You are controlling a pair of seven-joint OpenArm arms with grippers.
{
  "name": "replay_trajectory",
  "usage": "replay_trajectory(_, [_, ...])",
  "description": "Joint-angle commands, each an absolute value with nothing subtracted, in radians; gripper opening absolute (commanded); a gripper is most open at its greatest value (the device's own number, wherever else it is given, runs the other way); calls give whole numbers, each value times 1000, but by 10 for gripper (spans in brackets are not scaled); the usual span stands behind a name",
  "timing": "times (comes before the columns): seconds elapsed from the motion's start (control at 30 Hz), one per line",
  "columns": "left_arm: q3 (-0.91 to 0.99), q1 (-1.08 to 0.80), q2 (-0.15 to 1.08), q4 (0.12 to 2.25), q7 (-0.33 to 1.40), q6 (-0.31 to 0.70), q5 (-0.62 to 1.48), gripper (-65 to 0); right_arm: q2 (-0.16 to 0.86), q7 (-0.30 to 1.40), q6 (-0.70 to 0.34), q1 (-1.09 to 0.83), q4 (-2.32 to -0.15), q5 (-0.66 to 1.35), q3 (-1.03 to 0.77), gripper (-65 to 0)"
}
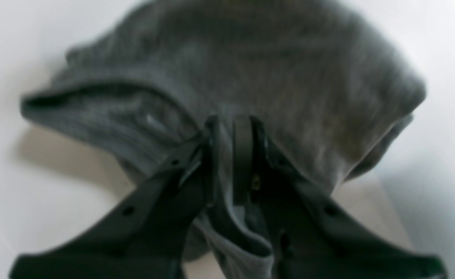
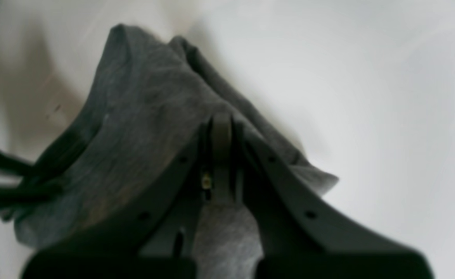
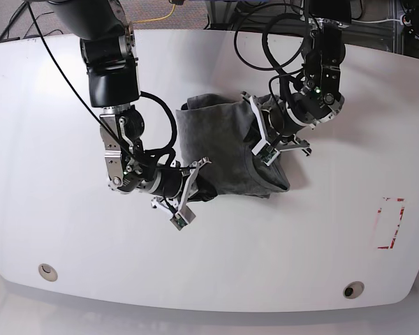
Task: Layout the t-shirt on the table in an organized manner, then fold the t-shirt properly
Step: 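Grasp opposite sides of the folded grey bundle with both grippers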
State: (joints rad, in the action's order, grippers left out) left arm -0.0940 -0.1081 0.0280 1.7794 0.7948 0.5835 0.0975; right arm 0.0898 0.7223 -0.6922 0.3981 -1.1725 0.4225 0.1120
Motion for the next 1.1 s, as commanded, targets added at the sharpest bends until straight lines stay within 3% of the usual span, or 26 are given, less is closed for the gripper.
replay_trajectory(0.0, [-101,-94,70,1742,777,582,111,-607,101,680,-698,421,-1153,438,108,-647])
replay_trajectory(0.13, [-107,-73,107,1643,771,582,113,-607,111,673,-698,407,-1139,440,108,-647])
replay_trajectory(0.43, [-107,58,191,1500,771,584,114,-607,130,674,-698,271,-1326,438,105,-648])
replay_trajectory(1.07, [-82,240,157,1561,771,582,114,-607,130,748,-698,82,-1627,441,105,-648])
